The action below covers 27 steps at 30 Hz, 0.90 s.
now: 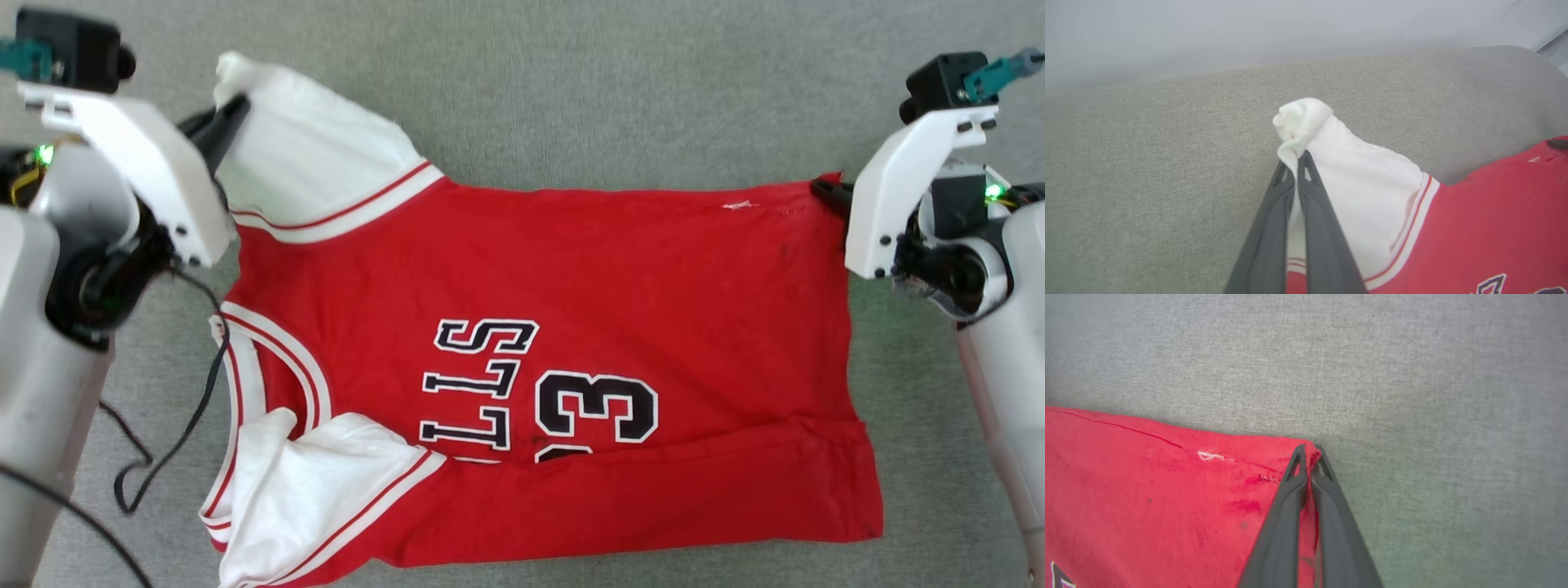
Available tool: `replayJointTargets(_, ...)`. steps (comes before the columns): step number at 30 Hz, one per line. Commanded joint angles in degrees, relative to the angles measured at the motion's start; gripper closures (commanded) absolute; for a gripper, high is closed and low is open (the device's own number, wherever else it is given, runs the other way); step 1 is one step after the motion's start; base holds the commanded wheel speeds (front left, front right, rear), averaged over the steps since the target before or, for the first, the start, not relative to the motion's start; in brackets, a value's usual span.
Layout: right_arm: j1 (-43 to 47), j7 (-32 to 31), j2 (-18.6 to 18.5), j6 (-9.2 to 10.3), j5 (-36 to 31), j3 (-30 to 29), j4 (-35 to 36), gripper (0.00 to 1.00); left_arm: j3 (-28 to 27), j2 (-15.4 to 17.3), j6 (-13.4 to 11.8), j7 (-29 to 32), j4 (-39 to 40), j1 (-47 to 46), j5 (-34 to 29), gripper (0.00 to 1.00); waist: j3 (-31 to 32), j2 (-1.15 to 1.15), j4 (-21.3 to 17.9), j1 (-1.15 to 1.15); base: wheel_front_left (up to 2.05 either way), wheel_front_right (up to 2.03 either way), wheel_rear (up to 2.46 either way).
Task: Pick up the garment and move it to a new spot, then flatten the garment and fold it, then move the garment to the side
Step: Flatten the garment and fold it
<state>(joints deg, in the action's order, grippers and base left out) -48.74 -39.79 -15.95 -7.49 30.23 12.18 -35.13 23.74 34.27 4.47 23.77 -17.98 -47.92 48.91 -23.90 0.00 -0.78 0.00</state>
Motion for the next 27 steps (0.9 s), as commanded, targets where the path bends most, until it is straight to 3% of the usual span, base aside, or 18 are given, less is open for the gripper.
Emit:
replayJointTargets(1,1.6,0.5,-0.5,0.00,-0.1,-0.2,1.4,1.00,-0.6,0.6,-0.5,-0.8,0.5,2.0,0.5,1.00,2.0,0.00,-0.1,0.00,0.00,0.00,0.00)
replayJointTargets(9,17.1,1.8,-1.0,0.01,-0.3,-4.6,12.7,1.00,-5.2,2.5,-5.3,-7.4,8.1,21.1,4.5,1.00,8.7,0.00,0.1,0.00,0.00,0.00,0.00)
replayJointTargets(21,42.2,2.2,4.6,0.02,-1.1,-13.0,20.7,1.00,-6.8,-1.5,-13.0,-11.8,13.8,49.4,11.0,1.00,15.3,0.00,-0.3,0.00,0.00,0.00,0.00)
replayJointTargets(22,43.4,2.0,5.0,0.01,-1.3,-13.3,20.9,0.75,-6.4,-2.1,-12.7,-11.8,13.8,50.2,11.5,1.00,15.5,0.00,-0.4,0.00,0.00,0.00,0.00)
replayJointTargets(23,44.3,2.1,5.6,0.01,-1.5,-13.4,21.2,0.00,-6.4,-2.6,-12.8,-12.2,13.7,50.6,11.5,0.72,15.6,0.00,-0.4,0.00,0.00,0.00,0.00)
replayJointTargets(24,45.0,2.6,6.1,0.01,-1.5,-13.6,21.5,0.00,-6.2,-2.7,-12.9,-12.6,13.5,50.8,11.1,0.00,15.8,0.00,-0.5,0.00,0.00,0.00,0.00)
replayJointTargets(27,46.7,5.1,6.9,0.02,-2.0,-13.9,22.8,0.00,-5.9,-3.9,-12.9,-14.4,13.2,51.2,10.5,0.00,16.6,0.00,-0.7,0.00,0.00,0.00,0.00)
